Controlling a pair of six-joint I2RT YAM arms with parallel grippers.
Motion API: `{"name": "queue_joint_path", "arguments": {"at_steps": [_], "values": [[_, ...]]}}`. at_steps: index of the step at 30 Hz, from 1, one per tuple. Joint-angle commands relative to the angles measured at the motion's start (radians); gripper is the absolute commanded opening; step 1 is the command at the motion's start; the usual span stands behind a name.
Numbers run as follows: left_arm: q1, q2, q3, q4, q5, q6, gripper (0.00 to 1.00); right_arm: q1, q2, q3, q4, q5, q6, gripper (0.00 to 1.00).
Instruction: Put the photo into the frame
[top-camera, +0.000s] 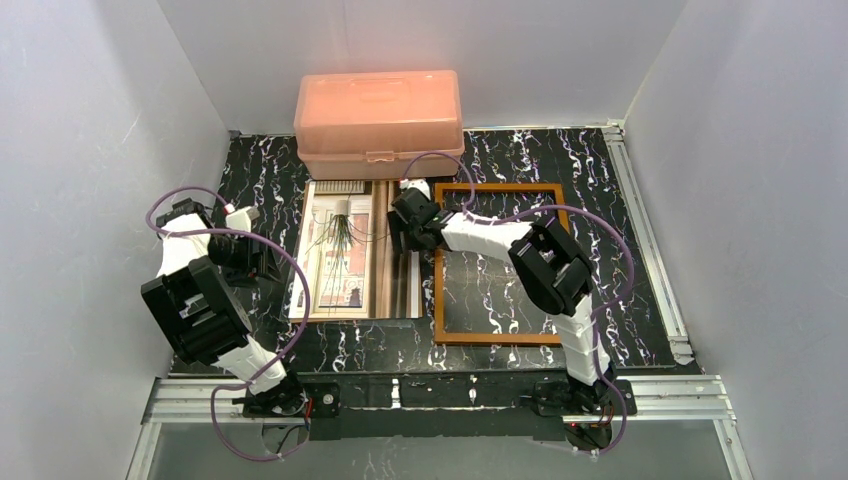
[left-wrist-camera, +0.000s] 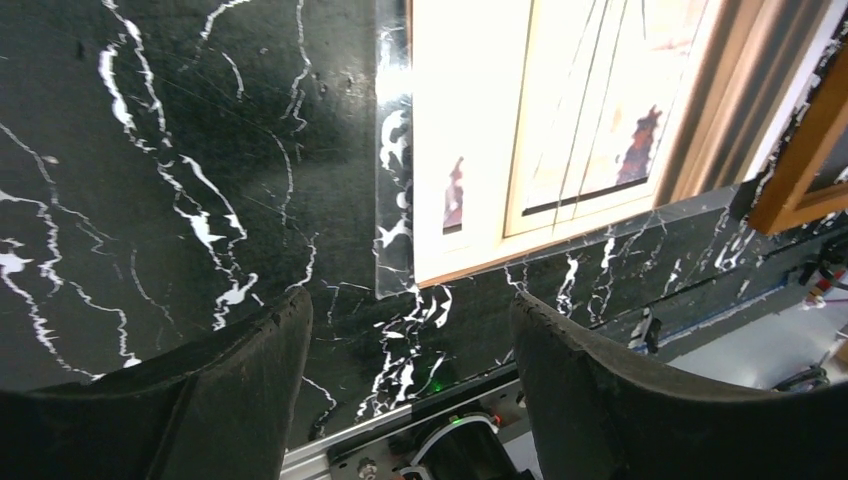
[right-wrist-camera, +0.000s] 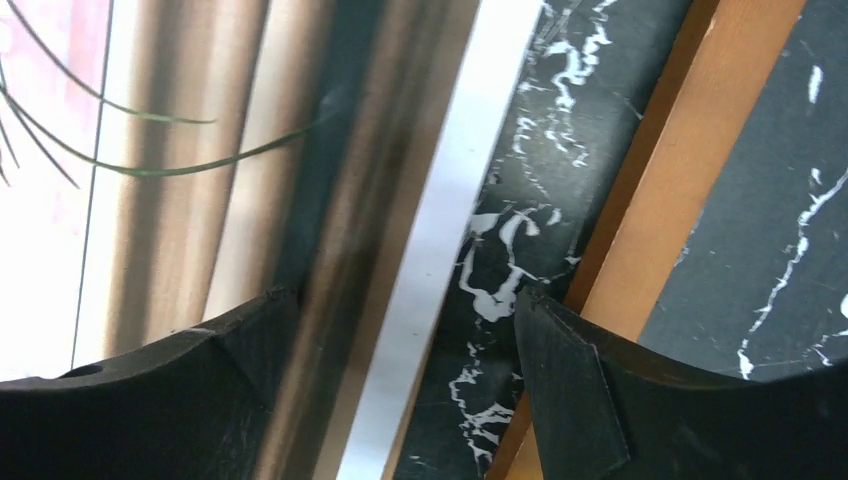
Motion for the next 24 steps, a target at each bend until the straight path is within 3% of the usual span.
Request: {"name": "queue_joint_path", "arguments": {"at_steps": [1, 11, 24], "values": [[-0.009, 0.014, 0.020, 0.046, -0.042, -0.024, 0.70, -0.026, -0.067, -0.062, 0.003, -0.005, 0.015, 0.88], [-0.101, 0.107, 0.015, 0.232, -0.189, -0.120, 0.67, -0.038, -0.037, -0.090, 0.110, -0.256, 0.134, 0.92], [-0.104, 0.212, 0.050, 0.333, -0.361, -0.179, 0.61, -0.002, 0.003, -0.123, 0.200, -0.375, 0.224, 0.92]]}}
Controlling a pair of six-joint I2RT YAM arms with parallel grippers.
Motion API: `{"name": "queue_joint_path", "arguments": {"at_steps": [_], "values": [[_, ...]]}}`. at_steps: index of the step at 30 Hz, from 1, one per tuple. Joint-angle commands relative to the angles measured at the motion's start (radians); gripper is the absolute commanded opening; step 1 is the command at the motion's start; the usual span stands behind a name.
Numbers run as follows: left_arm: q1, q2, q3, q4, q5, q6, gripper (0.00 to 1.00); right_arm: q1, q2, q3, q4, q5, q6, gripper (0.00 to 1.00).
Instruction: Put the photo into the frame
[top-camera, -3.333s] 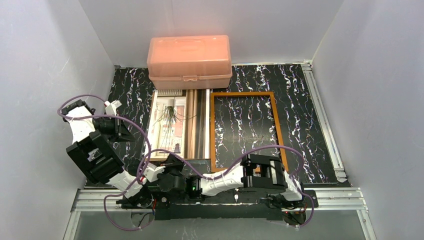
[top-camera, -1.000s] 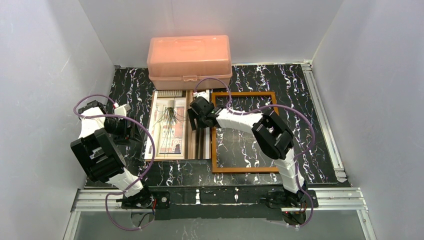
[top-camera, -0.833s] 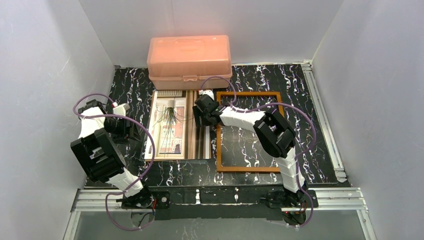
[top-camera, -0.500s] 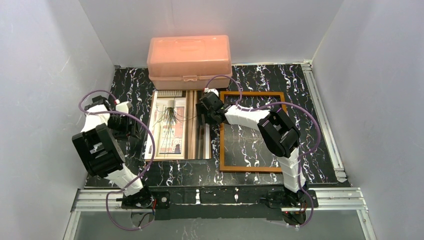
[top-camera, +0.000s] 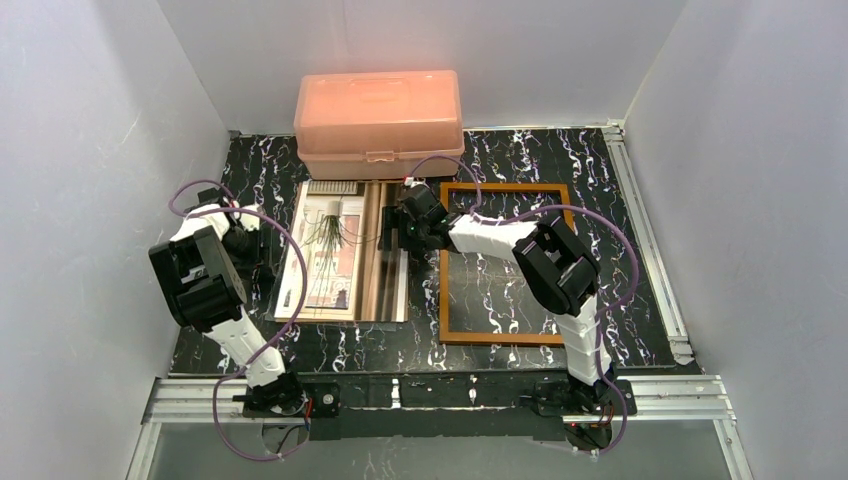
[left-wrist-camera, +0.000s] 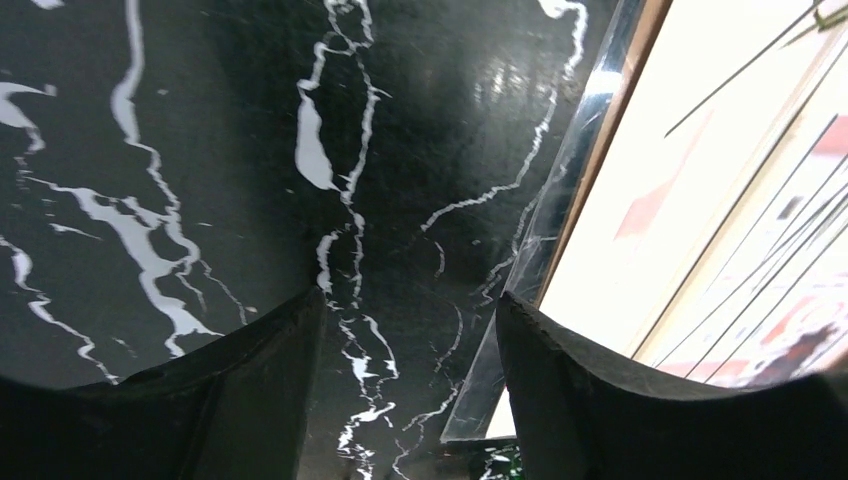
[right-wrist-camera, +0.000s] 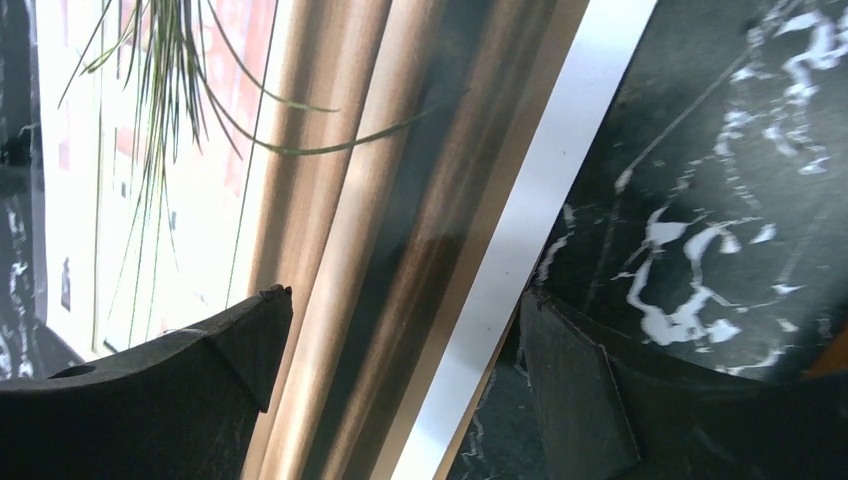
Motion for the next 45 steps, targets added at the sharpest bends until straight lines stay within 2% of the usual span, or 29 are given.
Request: {"name": "queue_joint_path", "arguments": {"at_steps": [1, 7, 14, 23, 34, 45], "values": [[0.004, -0.002, 0.025, 0.027, -0.080, -0.021, 0.60, 0.039, 0.038, -0.028, 0.000, -0.088, 0.051, 0.92], [0.004, 0.002, -0.002, 0.055, -0.112, 0.008, 0.60, 0.030, -0.007, -0.073, -0.003, -0.068, 0.052, 0.93], [-0.038, 0.018, -0.030, 0.063, -0.077, -0.003, 0.59, 0.010, -0.072, -0.248, 0.108, -0.096, 0.113, 0.93], [-0.095, 0.026, -0.023, 0.058, -0.044, -0.038, 0.58, -0.012, -0.048, -0.279, 0.167, -0.165, 0.176, 0.93], [-0.114, 0.016, -0.050, 0.051, 0.010, -0.054, 0.58, -0.034, -0.097, -0.395, 0.347, -0.279, 0.284, 0.92], [-0.130, 0.000, -0.046, 0.010, 0.082, -0.073, 0.58, -0.033, -0.131, -0.461, 0.373, -0.276, 0.294, 0.91]]}}
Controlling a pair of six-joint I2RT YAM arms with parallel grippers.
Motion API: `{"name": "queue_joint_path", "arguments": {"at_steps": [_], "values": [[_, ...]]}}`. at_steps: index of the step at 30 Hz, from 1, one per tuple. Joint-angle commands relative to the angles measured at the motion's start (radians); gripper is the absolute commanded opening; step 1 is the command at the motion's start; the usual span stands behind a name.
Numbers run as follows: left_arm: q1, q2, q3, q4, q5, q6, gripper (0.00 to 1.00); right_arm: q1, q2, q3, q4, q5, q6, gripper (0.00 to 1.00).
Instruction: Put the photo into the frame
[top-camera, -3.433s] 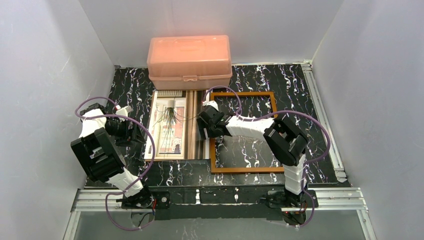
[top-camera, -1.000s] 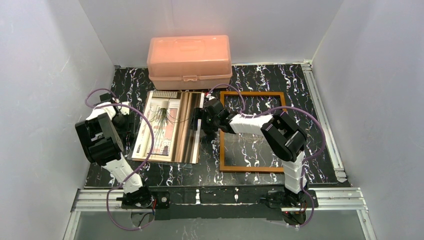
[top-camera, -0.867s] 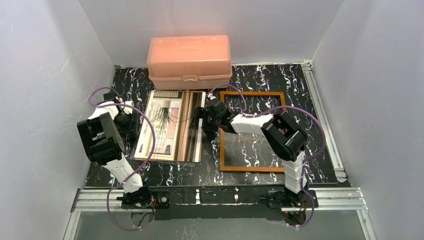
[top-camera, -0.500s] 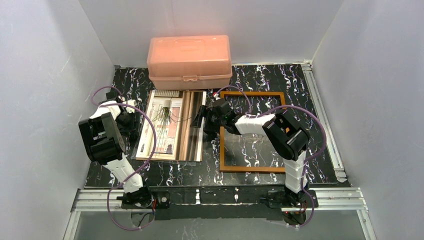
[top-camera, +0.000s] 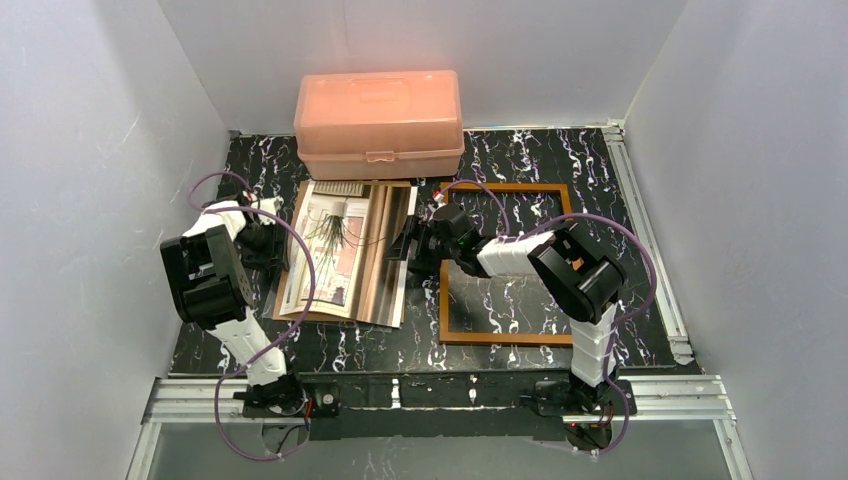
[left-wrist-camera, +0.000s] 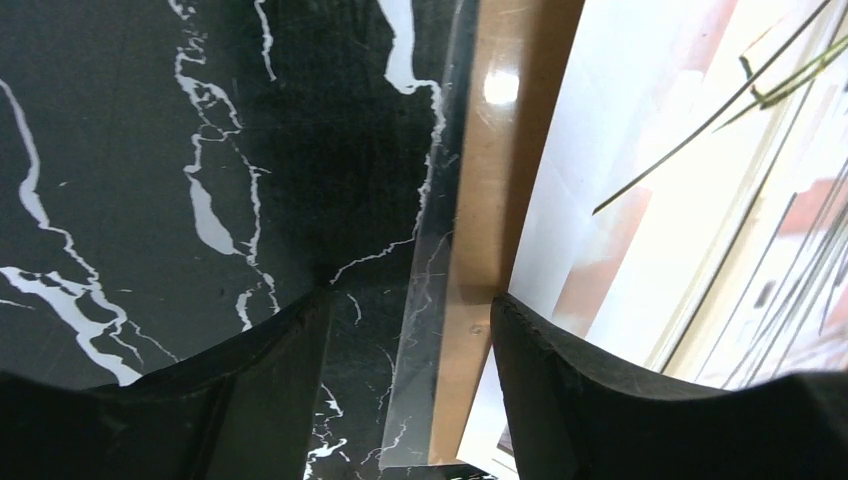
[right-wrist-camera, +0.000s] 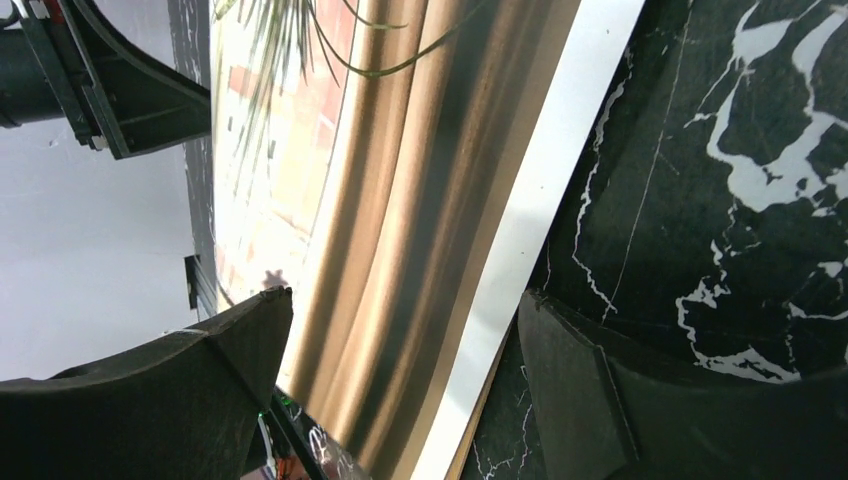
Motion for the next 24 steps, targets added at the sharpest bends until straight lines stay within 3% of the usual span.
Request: {"name": "queue_joint_path", "arguments": {"at_steps": [1, 11, 20, 24], "values": [[-0.020, -0.002, -0.034, -0.063, 0.099, -0.017, 0.58, 0.016, -0.004, -0.058, -0.105, -0.021, 0.001, 0.91], [-0.019, 0.030, -0.040, -0.062, 0.060, 0.003, 0.56, 0.014, -0.032, -0.044, -0.083, -0.032, -0.004, 0.91], [0.038, -0.046, 0.183, -0.247, 0.122, 0.052, 0.56, -0.014, -0.026, -0.075, -0.089, -0.007, -0.010, 0.89], [0.071, -0.003, 0.189, -0.233, 0.073, 0.085, 0.56, -0.017, -0.032, -0.084, -0.075, -0.009, 0.000, 0.88]]}}
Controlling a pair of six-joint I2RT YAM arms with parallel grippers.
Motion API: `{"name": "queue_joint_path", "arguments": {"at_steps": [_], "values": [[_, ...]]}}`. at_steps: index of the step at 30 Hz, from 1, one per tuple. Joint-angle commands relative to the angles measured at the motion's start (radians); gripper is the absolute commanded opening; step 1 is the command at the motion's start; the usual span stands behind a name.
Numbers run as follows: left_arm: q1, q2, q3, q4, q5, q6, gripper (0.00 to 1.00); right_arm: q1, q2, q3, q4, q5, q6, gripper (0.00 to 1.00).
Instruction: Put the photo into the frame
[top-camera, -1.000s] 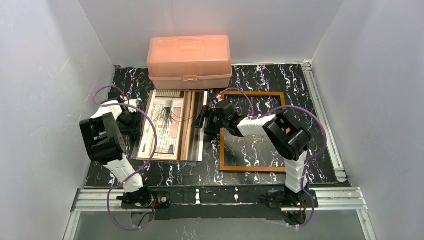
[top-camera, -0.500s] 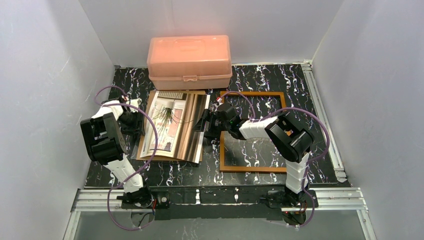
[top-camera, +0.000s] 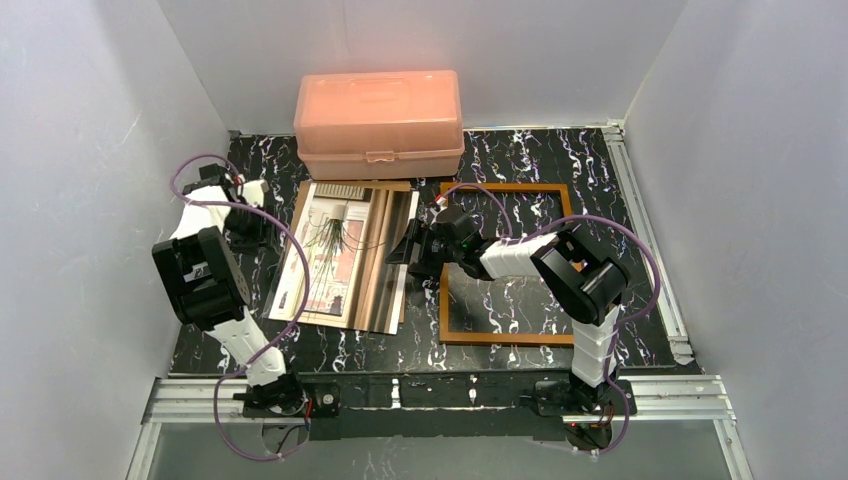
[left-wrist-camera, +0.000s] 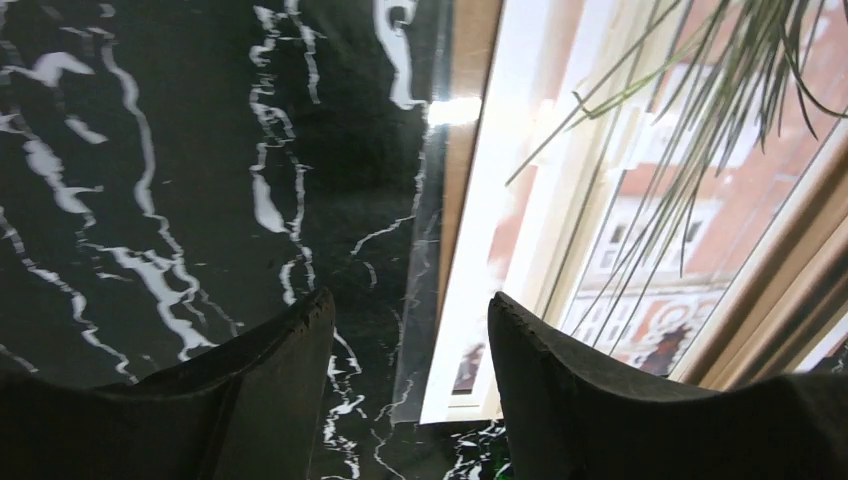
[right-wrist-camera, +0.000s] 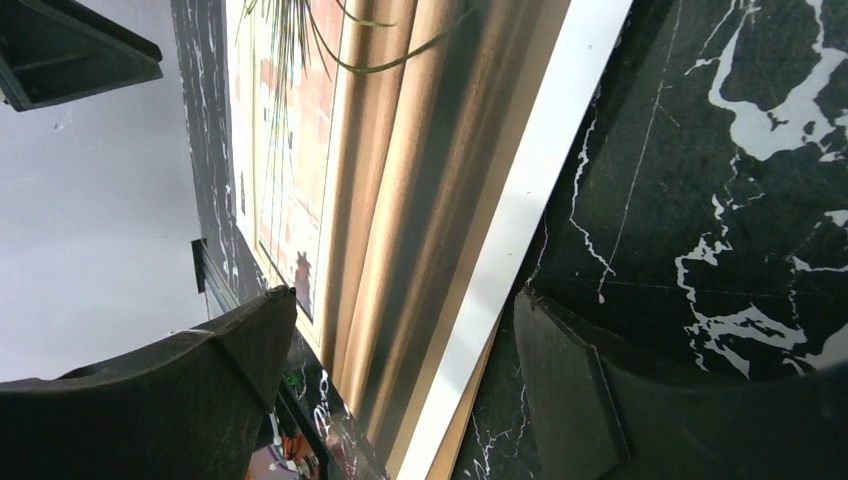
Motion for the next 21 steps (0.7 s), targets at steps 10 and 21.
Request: {"name": "queue_joint_path", "arguments": {"at_steps": [10, 21], "values": [[0.054, 0.067, -0.148, 0.184, -0.186, 0.023, 0.53, -0.019, -0.018, -0.041, -0.111, 0.040, -0.042, 0.88], [-0.030, 0.086, -0.190, 0.194, -0.131, -0.020, 0.53, -0.011, 0.002, -0.047, -0.115, 0.029, -0.048, 0.88]]}}
